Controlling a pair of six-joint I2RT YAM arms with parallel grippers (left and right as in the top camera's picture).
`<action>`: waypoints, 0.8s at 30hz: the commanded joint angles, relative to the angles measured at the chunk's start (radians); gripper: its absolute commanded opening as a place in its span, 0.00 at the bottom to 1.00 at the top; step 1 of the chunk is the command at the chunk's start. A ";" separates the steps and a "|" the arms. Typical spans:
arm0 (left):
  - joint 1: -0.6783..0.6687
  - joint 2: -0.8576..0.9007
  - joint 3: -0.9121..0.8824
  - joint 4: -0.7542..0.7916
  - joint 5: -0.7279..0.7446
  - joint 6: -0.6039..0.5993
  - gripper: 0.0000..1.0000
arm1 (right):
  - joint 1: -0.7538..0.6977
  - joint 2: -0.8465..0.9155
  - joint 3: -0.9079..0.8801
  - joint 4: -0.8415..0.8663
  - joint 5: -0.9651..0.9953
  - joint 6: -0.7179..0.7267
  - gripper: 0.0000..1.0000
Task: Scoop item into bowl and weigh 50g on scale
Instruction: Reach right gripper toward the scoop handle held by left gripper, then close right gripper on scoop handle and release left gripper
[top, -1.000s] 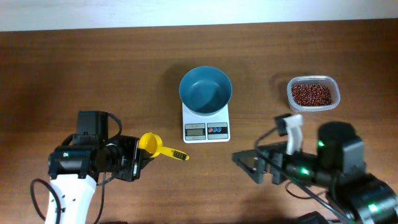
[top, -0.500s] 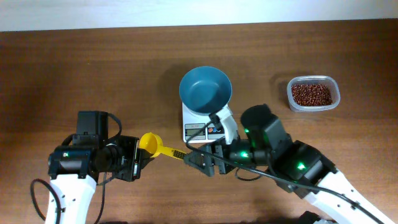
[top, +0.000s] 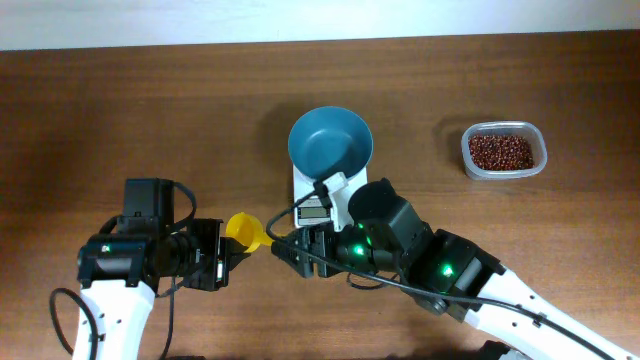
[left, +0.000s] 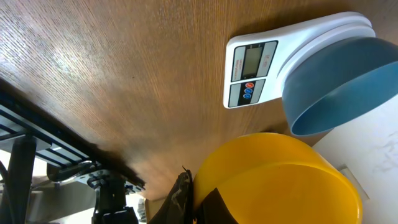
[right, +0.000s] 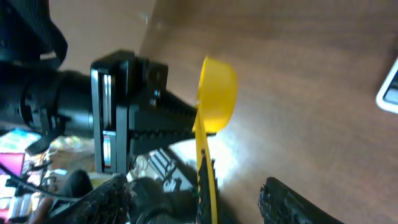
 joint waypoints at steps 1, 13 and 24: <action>-0.003 0.001 0.013 -0.002 0.014 -0.020 0.00 | 0.006 0.026 -0.003 0.029 0.056 0.012 0.61; -0.003 0.001 0.013 -0.002 0.014 -0.039 0.00 | 0.011 0.104 -0.003 0.084 0.050 0.024 0.47; -0.003 0.001 0.013 -0.001 0.013 -0.039 0.00 | 0.012 0.115 -0.003 0.111 -0.022 0.064 0.34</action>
